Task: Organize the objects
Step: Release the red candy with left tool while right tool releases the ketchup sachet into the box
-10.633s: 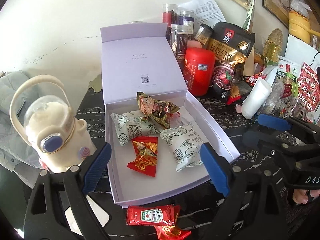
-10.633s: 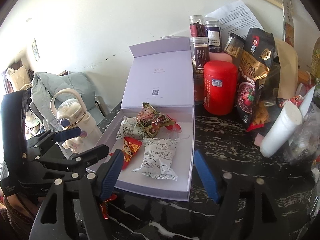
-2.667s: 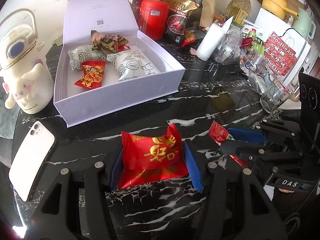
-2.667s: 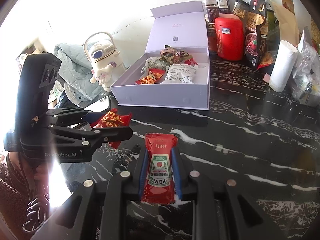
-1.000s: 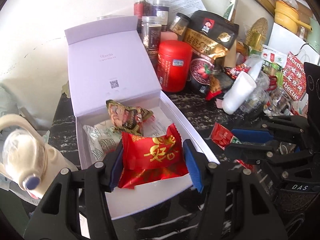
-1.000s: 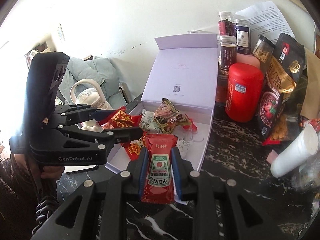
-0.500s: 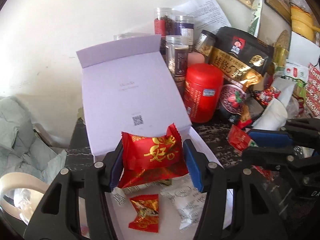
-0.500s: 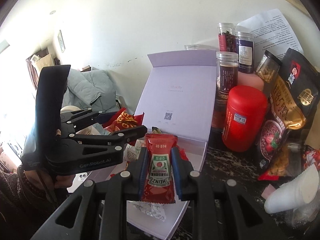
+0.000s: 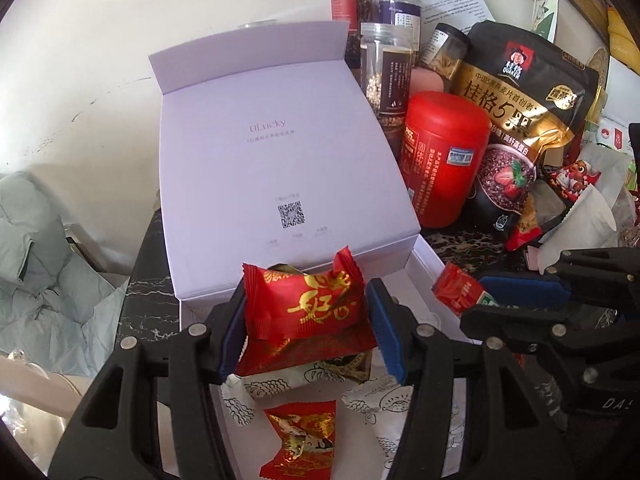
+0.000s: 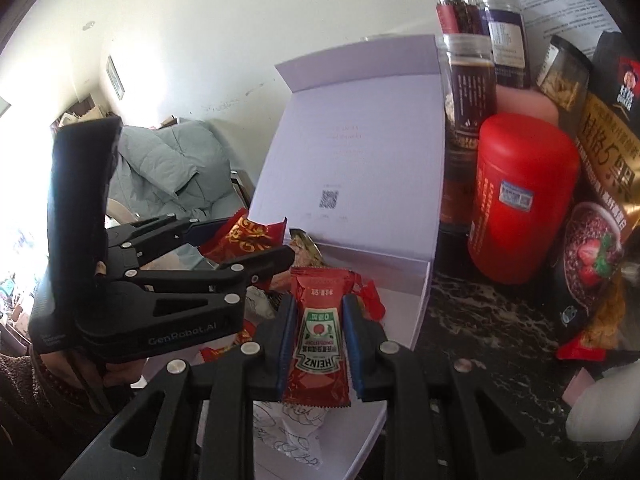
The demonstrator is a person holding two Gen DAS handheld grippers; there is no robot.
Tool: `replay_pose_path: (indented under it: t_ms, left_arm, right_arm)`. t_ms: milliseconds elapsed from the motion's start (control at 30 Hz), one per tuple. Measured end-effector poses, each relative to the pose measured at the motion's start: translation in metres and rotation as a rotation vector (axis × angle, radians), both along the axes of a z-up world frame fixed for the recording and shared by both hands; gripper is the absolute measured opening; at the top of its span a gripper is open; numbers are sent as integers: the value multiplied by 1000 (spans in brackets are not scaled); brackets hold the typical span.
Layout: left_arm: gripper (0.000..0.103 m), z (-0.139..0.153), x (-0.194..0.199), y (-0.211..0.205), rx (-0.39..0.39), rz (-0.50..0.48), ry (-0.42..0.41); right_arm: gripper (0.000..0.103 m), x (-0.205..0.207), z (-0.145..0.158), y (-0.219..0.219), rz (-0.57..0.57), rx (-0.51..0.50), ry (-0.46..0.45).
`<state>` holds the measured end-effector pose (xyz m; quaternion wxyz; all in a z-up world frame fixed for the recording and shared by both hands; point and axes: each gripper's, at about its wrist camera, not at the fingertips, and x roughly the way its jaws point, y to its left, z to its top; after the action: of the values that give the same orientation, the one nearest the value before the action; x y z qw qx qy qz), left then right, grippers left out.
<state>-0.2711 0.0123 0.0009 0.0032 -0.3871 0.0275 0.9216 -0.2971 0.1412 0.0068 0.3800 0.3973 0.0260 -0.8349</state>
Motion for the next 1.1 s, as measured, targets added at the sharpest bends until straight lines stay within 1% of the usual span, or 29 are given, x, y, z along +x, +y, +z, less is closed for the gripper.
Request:
replay_pose_path:
  t_ms: [67, 133, 233, 300, 367, 500, 567, 667, 800, 833, 867, 900, 933, 967, 1000, 1033, 1067, 1100]
  left_arm:
    - [55, -9, -3, 4, -34, 3, -19]
    - [55, -16, -8, 4, -24, 1, -51]
    - [55, -24, -12, 2, -20, 11, -80]
    - [55, -28, -14, -1, -9, 16, -100]
    - [56, -29, -14, -2, -9, 15, -106]
    - [56, -31, -15, 2, -19, 12, -117]
    - [56, -30, -15, 3, -25, 13, -116]
    - [57, -27, -15, 3, -25, 27, -106]
    - [59, -21, -13, 3, -29, 42, -94]
    - [61, -19, -12, 2, -26, 43, -89]
    - [63, -16, -11, 2, -20, 43, -79]
    - [64, -13, -9, 3, -17, 45, -66]
    - [68, -9, -7, 3, -22, 48, -53]
    - [75, -5, -5, 4, -29, 48, -41]
    - [78, -2, -4, 4, -34, 47, -33]
    - [85, 2, -2, 3, -35, 50, -22]
    - [87, 5, -1, 2, -34, 55, -15]
    - [88, 7, -1, 2, -32, 59, -9]
  right_arm:
    - [23, -4, -10, -3, 10, 1, -38]
    - [23, -6, -16, -7, -7, 40, -39]
    - [23, -7, -21, -10, 6, 40, -56]
    - [24, -9, -25, -11, -5, 57, -68]
    - [24, -9, -31, -13, -23, 86, -77]
    - [25, -12, -36, -14, -25, 96, -101]
    - [27, -13, -34, -13, -37, 99, -100]
    - [28, -16, -29, -8, -81, 88, -91]
    - [30, -12, -22, -4, -73, 73, -89]
    - [35, -11, -20, -4, -73, 68, -87]
    - [45, -10, -18, -3, -74, 60, -86]
    - [48, -11, -15, 0, -78, 58, -82]
    - [49, -9, -12, 2, -86, 63, -68]
    - [49, -8, -8, 4, -94, 67, -53]
    - [49, -7, -4, 3, -100, 68, -40]
    - [49, -4, -2, 3, -103, 67, -29]
    - [49, -2, 1, 3, -104, 68, -20]
    - [49, 0, 5, 5, -106, 70, -12]
